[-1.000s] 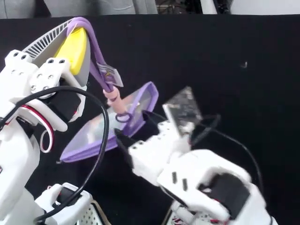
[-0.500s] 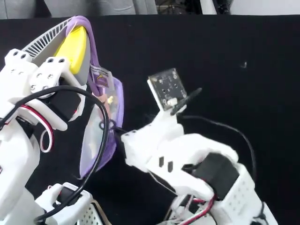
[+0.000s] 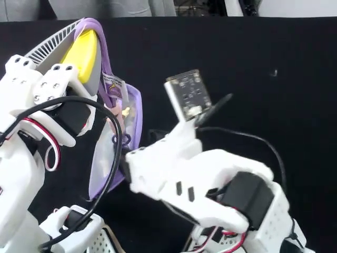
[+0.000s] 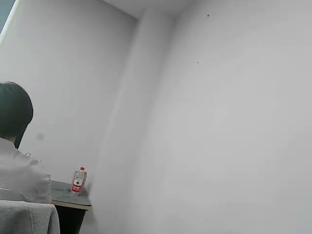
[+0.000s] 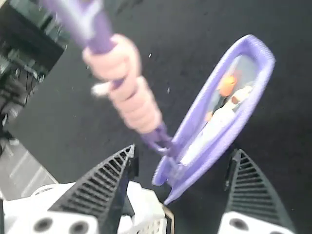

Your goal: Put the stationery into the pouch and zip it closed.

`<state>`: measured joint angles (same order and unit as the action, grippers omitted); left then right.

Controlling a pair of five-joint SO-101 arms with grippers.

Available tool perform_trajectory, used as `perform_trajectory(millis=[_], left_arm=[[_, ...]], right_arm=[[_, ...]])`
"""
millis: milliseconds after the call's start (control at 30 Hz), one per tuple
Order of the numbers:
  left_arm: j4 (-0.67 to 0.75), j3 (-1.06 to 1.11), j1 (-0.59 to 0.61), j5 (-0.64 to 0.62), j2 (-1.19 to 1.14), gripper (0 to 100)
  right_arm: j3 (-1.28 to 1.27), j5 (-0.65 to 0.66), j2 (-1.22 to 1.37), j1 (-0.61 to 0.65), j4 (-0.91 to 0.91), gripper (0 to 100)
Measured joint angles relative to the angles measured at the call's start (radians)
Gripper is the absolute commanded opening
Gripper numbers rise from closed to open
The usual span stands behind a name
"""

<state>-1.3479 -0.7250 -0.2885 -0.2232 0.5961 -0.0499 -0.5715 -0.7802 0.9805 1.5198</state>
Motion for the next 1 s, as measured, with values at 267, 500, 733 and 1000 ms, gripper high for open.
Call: perform_trajectory(millis=[267,500,733,1000], left_arm=[[0.000,0.000,0.000,0.000,0.000,3],[0.000,0.000,0.000,0.000,0.000,3],[0.000,0.000,0.000,0.000,0.000,3],[0.000,0.000,0.000,0.000,0.000,3]], right_arm=[[-0.041,0.000,0.000,0.046,-0.015,29.3],[-0.193,0.000,0.002,0.046,-0.110,29.2],[-0.199,0.000,0.002,0.034,-0.124,28.5],[-0.253,0.000,0.034,-0.084,-0.141,13.9]])
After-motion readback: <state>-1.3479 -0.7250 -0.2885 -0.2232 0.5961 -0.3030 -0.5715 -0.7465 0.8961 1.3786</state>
